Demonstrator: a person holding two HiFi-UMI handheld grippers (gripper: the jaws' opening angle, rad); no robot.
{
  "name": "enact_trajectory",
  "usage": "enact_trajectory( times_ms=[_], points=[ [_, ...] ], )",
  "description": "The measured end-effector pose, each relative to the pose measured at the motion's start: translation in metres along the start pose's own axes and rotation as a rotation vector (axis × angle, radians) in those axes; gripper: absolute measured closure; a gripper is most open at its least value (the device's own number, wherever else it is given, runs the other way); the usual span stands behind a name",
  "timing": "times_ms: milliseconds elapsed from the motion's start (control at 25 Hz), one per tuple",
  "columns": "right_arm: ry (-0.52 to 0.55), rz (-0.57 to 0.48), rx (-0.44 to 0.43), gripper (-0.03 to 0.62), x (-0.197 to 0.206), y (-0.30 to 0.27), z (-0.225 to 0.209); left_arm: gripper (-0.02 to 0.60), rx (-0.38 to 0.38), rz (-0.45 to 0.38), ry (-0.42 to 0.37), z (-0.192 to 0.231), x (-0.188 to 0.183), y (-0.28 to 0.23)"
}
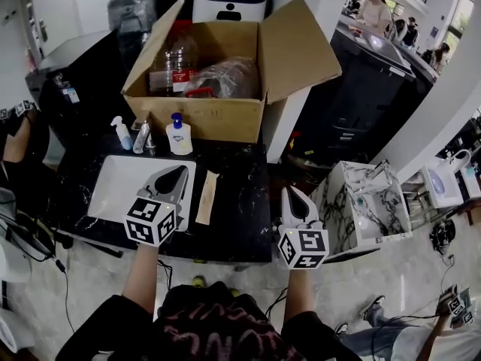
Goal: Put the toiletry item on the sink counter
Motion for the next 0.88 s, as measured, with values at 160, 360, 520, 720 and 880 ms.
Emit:
enact_trajectory(
  times_ms=[160,360,520,720,880],
  points=[
    [0.002,0.007,-0.01,0.583,-0.002,0.0,0.003,0.581,0.013,-0.006,-0.011,-0.003,-0.001,0.002],
    [0.016,0.012,-0.021,0.583,-0.003,0.001,0.008,0.581,0.017,-0.008,-0.014,-0.003,-0.003,0.006],
    [0.017,0.015,-0.015,0.583,-0.004,0.002,0.009,0.581,0.033,-0.005,-0.013,-0.005,-0.002,0.009],
    [0.021,0.018,-0.004,0.583,-0.004,0.003,0.01,0.581,0.044,-0.007,-0.014,-0.004,-0.001,0.01],
    [0.024,0.024,0.002,0.583,-0.002,0.004,0.012,0.581,0.046,-0.008,-0.012,-0.002,0.001,0.012]
  ],
)
Point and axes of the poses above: the fingertips, and each gripper's own axes: y backward along the fingers, z to its left, x out of its underside, the point moved 10 cm from there along y, backward along the fingers, and after that the axes turned 4 degrees about y, right-handed, at the moved point
